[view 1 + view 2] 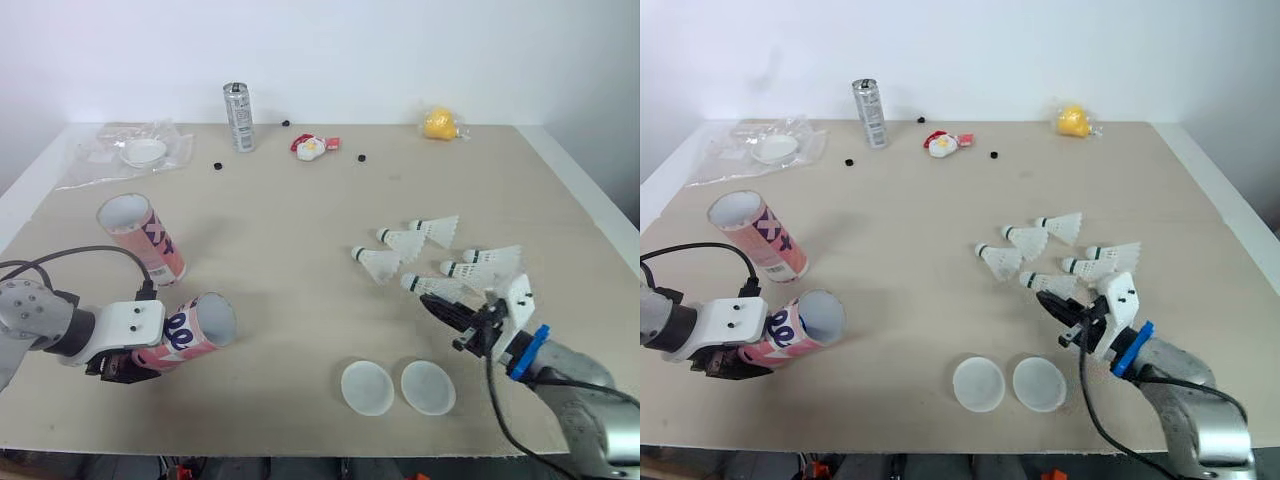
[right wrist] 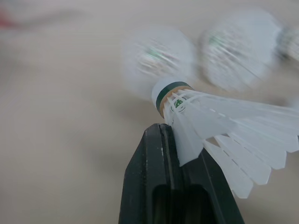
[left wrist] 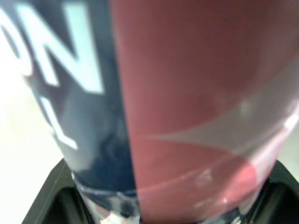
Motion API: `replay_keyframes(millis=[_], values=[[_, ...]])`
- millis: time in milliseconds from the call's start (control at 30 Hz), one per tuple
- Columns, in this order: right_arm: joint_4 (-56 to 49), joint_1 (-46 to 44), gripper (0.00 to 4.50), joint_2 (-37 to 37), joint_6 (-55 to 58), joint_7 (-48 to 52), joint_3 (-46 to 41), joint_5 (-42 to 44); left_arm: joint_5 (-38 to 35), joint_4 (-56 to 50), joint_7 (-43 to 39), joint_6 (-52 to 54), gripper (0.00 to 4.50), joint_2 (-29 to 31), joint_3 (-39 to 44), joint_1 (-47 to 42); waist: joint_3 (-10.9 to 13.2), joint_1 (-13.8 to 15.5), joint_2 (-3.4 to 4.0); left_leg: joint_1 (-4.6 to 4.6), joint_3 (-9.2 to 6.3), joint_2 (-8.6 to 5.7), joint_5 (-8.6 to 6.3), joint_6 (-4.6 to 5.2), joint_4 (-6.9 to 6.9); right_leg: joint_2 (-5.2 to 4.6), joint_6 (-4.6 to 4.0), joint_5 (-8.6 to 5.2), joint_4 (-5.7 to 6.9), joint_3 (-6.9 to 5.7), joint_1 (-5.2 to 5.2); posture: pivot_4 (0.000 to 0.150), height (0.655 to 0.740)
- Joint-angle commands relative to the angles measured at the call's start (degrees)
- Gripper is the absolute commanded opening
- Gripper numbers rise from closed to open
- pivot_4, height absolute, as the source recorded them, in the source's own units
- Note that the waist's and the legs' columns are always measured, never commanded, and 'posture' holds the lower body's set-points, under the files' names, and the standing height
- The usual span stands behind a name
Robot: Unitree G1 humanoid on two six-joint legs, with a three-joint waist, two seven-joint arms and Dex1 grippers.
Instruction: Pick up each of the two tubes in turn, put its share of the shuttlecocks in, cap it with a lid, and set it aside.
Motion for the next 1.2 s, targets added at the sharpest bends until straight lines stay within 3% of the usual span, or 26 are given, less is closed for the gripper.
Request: replay_keyframes(millis=[33,167,400,533,733,833,1000,1067,1200], values=[[-8.2,-3.6,0.06,-2.9,4.9,2.3,0.5,7.9,-0.6,-1.0,0.0,0.4,2.93,-0.3,-0.8,-2.1,0.0,0.0,-0.05,0.0,-0.01,0.02,0.01,0.01,0.0,0.03,-0.02,0.02,0.0,-0.01,0.0,0.15,0.74],[-12.9,-14.2,0.06,-4.7,6.6,5.2,12.1,6.6,-1.0,-2.4,0.3,2.5,2.93,-1.7,-3.9,-5.5,0.1,-0.3,-0.16,0.0,-0.02,0.27,0.03,0.04,0.07,0.28,-0.18,0.17,0.0,-0.02,-0.04,0.15,0.74],[-1.3,-31.4,0.06,2.0,-5.5,11.4,33.7,-11.8,0.3,-1.4,0.7,6.0,2.93,-4.2,-9.4,-12.8,0.1,-0.5,-0.35,-0.13,-0.07,0.51,0.03,0.02,0.17,0.64,-0.29,0.26,0.0,-0.01,-0.15,0.15,0.74],[4.9,-35.4,0.06,6.4,-11.0,12.8,39.0,-17.8,0.7,-2.2,1.0,6.9,2.93,-4.4,-10.3,-12.4,0.1,-0.5,-0.33,-0.23,-0.06,0.61,0.02,0.01,0.17,0.74,-0.34,0.26,0.0,0.01,-0.25,0.15,0.74],[6.7,-37.8,0.06,11.8,-11.7,14.4,42.5,-19.3,1.6,-1.0,1.0,5.7,2.93,-4.9,-11.4,-12.6,0.1,-0.5,-0.33,-0.13,-0.09,0.77,0.03,0.01,0.18,0.92,-0.52,0.33,0.07,-0.02,-0.23,0.15,0.74],[7.2,-39.7,0.99,15.1,-9.2,14.5,41.0,-16.4,1.7,-0.8,0.9,5.6,2.93,-5.5,-11.9,-13.3,0.1,-0.4,-0.32,-0.01,-0.05,0.82,0.09,0.01,0.19,0.97,-0.6,0.42,0.15,-0.02,-0.2,0.15,0.74],[5.7,-39.9,3.58,16.9,-5.8,14.1,37.8,-12.8,2.0,-0.2,0.6,4.8,2.93,-5.5,-11.9,-13.2,0.1,-0.3,-0.3,0.03,-0.04,0.85,0.19,0.04,0.24,0.97,-0.77,0.46,0.19,-0.02,-0.18,0.15,0.74],[3.8,-38.2,4.42,16.4,-4.1,12.8,35.2,-10.7,2.0,-0.3,0.6,4.7,2.93,-5.3,-11.7,-12.7,0.1,-0.3,-0.3,0.02,-0.02,0.85,0.19,0.04,0.24,0.96,-0.8,0.45,0.19,-0.01,-0.18,0.15,0.74],[-1.5,-31.4,4.42,14.1,-1.5,7.8,28.8,-8.6,1.8,-0.5,0.8,4.3,2.93,-5.0,-11.0,-11.7,0.1,0.1,-0.29,0.01,-0.02,0.84,0.19,0.03,0.21,0.94,-0.61,0.43,0.19,-0.01,-0.18,0.15,0.74]])
